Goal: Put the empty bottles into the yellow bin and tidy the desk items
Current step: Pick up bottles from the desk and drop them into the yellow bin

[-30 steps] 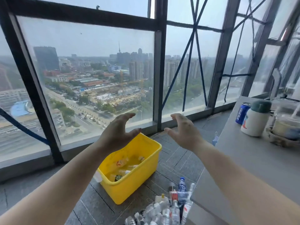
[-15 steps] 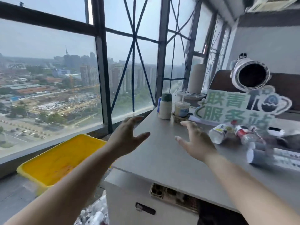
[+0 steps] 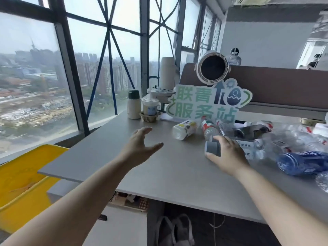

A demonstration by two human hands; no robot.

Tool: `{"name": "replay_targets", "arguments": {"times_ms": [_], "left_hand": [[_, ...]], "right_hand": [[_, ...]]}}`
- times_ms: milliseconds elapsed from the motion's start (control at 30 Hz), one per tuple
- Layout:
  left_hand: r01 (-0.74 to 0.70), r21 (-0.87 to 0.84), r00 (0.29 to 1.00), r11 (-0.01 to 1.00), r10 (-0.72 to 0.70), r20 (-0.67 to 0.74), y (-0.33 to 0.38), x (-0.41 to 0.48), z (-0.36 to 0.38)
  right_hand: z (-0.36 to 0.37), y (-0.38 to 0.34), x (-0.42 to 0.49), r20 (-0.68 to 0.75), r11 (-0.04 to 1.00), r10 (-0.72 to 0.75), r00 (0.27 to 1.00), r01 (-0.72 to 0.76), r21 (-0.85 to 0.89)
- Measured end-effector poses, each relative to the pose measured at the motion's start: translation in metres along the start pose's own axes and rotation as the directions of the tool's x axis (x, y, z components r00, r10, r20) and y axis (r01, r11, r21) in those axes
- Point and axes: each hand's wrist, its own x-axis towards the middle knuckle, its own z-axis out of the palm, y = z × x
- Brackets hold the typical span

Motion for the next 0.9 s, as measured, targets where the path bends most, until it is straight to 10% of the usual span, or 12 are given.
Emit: {"name": "replay_targets", "arguments": {"times_ms": [900], "left_hand": [[0.140,-0.006,0.990,0.990,-0.140,-0.024,0.002,0.129,0.145]], "right_hand": [[0.025,0.062,0.040,0.094,0.964,-0.178,0.979,0.193,-0.183]]}}
